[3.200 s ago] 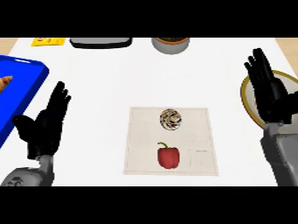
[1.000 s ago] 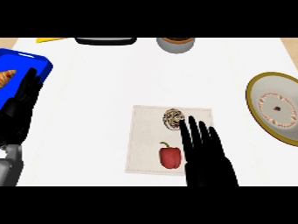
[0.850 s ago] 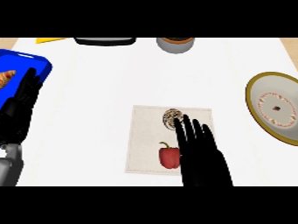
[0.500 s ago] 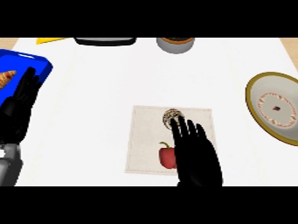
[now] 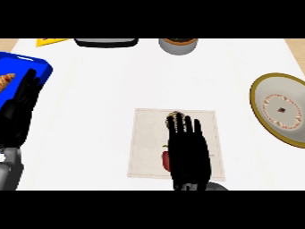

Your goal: Pick the bell pepper from the placemat and place it in the bowl

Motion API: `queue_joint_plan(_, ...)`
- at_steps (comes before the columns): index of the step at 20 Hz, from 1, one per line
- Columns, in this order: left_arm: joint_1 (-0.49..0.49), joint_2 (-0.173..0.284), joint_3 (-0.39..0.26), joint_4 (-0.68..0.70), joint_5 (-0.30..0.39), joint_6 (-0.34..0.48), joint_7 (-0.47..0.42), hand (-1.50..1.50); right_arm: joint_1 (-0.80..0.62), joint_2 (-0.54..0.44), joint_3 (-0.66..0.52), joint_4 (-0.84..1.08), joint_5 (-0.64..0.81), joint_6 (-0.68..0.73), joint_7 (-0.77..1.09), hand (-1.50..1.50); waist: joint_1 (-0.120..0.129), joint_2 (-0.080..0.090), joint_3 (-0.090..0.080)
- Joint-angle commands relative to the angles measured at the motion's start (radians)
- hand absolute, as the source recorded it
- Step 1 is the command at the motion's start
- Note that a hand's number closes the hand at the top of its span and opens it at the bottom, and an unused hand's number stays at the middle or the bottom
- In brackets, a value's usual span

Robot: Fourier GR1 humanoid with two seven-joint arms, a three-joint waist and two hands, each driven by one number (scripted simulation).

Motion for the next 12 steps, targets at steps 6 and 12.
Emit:
queue_joint_plan(6, 0.011, -0.004, 0.048, 0.018, -0.010, -0.045, -0.012, 0.00, 0.091, 0.008, 0.020, 0.076, 0.064, -0.070, 0.035, -1.50, -0.008, -0.001, 0.001)
queue_joint_plan(12, 0.060, 0.004, 0.076, -0.080, 0.007, -0.077, 0.033, 0.00, 0.046, 0.012, 0.061, 0.134, 0.010, -0.094, 0.111, -1.50, 0.001, -0.002, 0.001)
